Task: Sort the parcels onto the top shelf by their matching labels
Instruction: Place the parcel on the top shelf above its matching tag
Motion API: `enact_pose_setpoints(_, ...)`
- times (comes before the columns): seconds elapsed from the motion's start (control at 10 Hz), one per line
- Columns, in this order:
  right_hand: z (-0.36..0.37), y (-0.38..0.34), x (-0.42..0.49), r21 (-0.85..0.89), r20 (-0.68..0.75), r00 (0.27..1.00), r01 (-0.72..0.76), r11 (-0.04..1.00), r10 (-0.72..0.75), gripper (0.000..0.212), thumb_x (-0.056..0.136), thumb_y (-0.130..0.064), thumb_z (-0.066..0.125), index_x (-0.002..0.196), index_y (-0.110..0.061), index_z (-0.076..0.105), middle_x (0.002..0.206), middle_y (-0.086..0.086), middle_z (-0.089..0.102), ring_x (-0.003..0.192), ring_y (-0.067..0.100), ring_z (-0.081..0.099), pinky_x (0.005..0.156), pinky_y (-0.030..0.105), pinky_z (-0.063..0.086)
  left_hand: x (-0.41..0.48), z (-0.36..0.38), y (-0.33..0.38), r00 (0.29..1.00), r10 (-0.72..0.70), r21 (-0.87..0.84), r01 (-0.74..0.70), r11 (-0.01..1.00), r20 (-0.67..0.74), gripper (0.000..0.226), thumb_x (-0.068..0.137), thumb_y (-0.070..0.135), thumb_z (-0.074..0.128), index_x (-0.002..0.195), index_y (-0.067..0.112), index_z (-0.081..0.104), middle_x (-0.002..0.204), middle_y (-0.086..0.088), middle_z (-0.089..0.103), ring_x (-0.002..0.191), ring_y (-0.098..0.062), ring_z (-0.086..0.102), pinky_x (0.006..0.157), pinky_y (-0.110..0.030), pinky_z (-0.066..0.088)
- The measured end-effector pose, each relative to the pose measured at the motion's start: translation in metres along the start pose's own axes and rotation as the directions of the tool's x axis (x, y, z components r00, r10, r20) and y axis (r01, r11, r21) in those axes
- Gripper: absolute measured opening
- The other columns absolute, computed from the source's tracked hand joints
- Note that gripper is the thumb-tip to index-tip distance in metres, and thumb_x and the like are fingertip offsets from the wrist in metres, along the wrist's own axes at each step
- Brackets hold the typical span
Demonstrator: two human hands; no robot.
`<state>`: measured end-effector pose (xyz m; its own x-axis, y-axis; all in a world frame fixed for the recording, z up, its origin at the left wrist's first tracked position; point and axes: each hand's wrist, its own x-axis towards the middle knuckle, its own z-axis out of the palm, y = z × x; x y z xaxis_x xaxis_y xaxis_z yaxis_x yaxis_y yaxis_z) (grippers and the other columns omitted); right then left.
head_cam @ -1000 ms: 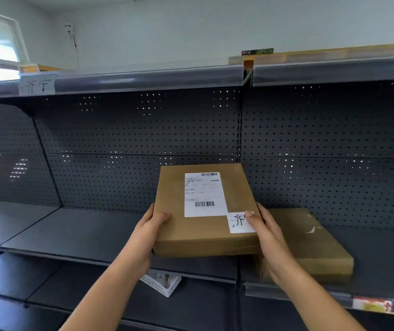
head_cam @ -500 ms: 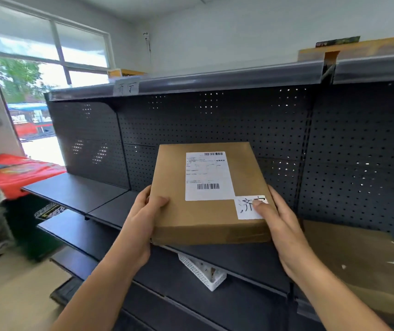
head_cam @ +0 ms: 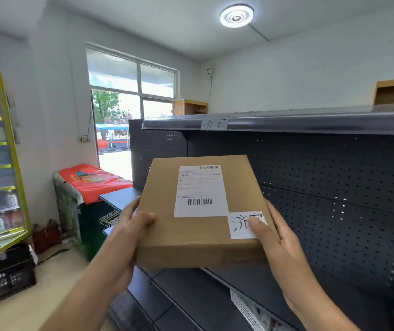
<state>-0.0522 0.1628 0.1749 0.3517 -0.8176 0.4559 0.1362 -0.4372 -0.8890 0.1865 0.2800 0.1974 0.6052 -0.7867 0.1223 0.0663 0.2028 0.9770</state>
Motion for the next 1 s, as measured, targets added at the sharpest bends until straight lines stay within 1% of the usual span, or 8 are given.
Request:
enact_pose_setpoints(0.2, 0.058, -0.01, 0.034, -0.068, 0.034, 0.998, 0.055, 0.996, -0.053, 0.058, 0.086, -0.07, 0.058, 0.143, -0.061, 0.051, 0.141, -0.015, 0.065, 0.131, 0.003, 0.061, 0.117, 0.044, 0.044, 0.034, -0.045, 0.029, 0.997, 0.004, 0.028, -0.002, 1.0, -0.072, 0.036, 0.101, 0.016, 0.058, 0.118, 0.045, 0.072, 0.097, -0.001, 0.083, 0.077, -0.021, 0.069, 0.062, -0.031, 0.053)
enact_pose_setpoints(0.3, 0.079, -0.016, 0.049, -0.087, 0.042, 0.996, 0.08, 0.993, -0.077, 0.067, 0.083, -0.077, 0.056, 0.148, -0.06, 0.047, 0.145, -0.013, 0.062, 0.132, 0.005, 0.06, 0.115, 0.045, 0.046, 0.056, -0.073, 0.043, 0.998, 0.063, 0.079, -0.063, 0.995, 0.004, 0.042, 0.104, -0.007, 0.049, 0.133, 0.019, 0.065, 0.103, -0.018, 0.078, 0.067, -0.017, 0.065, 0.048, -0.015, 0.05)
enact_pose_setpoints(0.4, 0.094, -0.027, 0.063, -0.11, 0.043, 0.991, 0.134, 0.985, -0.13, 0.078, 0.082, -0.084, 0.052, 0.154, -0.058, 0.039, 0.149, -0.023, 0.055, 0.13, -0.009, 0.055, 0.108, 0.03, 0.046, 0.076, -0.089, 0.057, 0.992, 0.116, 0.002, -0.116, 0.993, 0.04, 0.051, 0.103, -0.015, 0.04, 0.146, 0.008, 0.055, 0.062, -0.008, 0.073, 0.037, 0.001, 0.064, 0.038, -0.009, 0.044)
enact_pose_setpoints(0.5, 0.105, -0.05, 0.077, -0.146, 0.014, 0.98, 0.2, 0.969, -0.2, 0.078, 0.078, -0.088, 0.047, 0.152, -0.064, 0.035, 0.148, -0.037, 0.042, 0.127, -0.023, 0.046, 0.094, 0.015, 0.042, 0.083, -0.086, 0.078, 0.985, 0.16, -0.04, -0.158, 0.987, 0.058, 0.04, 0.103, -0.01, 0.044, 0.13, 0.014, 0.062, 0.069, -0.008, 0.065, 0.044, -0.008, 0.067, 0.04, -0.012, 0.047)
enact_pose_setpoints(0.6, 0.112, -0.077, 0.096, -0.211, 0.022, 0.974, 0.226, 0.951, -0.226, 0.043, 0.078, -0.088, 0.05, 0.117, -0.093, 0.032, 0.146, -0.038, 0.043, 0.139, -0.003, 0.044, 0.104, 0.024, 0.041, 0.095, -0.072, 0.101, 0.985, 0.167, -0.182, -0.171, 0.968, -0.035, 0.029, 0.098, 0.001, 0.055, 0.095, 0.028, 0.066, 0.069, -0.005, 0.081, 0.044, -0.009, 0.066, 0.062, -0.033, 0.051)
enact_pose_setpoints(0.7, 0.104, -0.093, 0.128, -0.278, 0.032, 0.955, 0.293, 0.915, -0.296, 0.067, 0.066, -0.096, 0.059, 0.126, -0.089, 0.029, 0.147, -0.029, 0.049, 0.138, 0.007, 0.049, 0.11, 0.033, 0.047, 0.13, -0.067, 0.122, 0.974, 0.21, -0.244, -0.184, 0.952, 0.084, 0.022, 0.097, 0.009, 0.058, 0.106, 0.021, 0.074, 0.083, -0.004, 0.081, 0.054, -0.013, 0.07, 0.048, -0.024, 0.055)
enact_pose_setpoints(0.9, 0.064, -0.137, 0.191, -0.398, 0.065, 0.942, 0.326, 0.857, -0.328, 0.05, 0.08, -0.06, 0.07, 0.117, -0.068, 0.037, 0.093, -0.062, 0.057, 0.091, -0.035, 0.056, 0.072, -0.006, 0.045, 0.212, -0.009, 0.171, 0.907, 0.357, -0.259, -0.298, 0.919, 0.223, 0.041, 0.081, 0.023, 0.072, 0.121, 0.015, 0.071, 0.102, -0.007, 0.076, 0.077, -0.019, 0.07, 0.061, -0.029, 0.057)
enact_pose_setpoints(1.0, 0.035, -0.144, 0.223, -0.499, 0.049, 0.946, 0.302, 0.812, -0.321, 0.062, 0.078, -0.066, 0.071, 0.132, -0.056, 0.041, 0.106, -0.047, 0.064, 0.101, -0.021, 0.062, 0.079, 0.004, 0.051, 0.249, 0.031, 0.185, 0.904, 0.352, -0.24, -0.296, 0.924, 0.242, 0.047, 0.081, 0.027, 0.075, 0.126, 0.015, 0.067, 0.113, -0.01, 0.072, 0.093, -0.026, 0.066, 0.061, -0.035, 0.057)
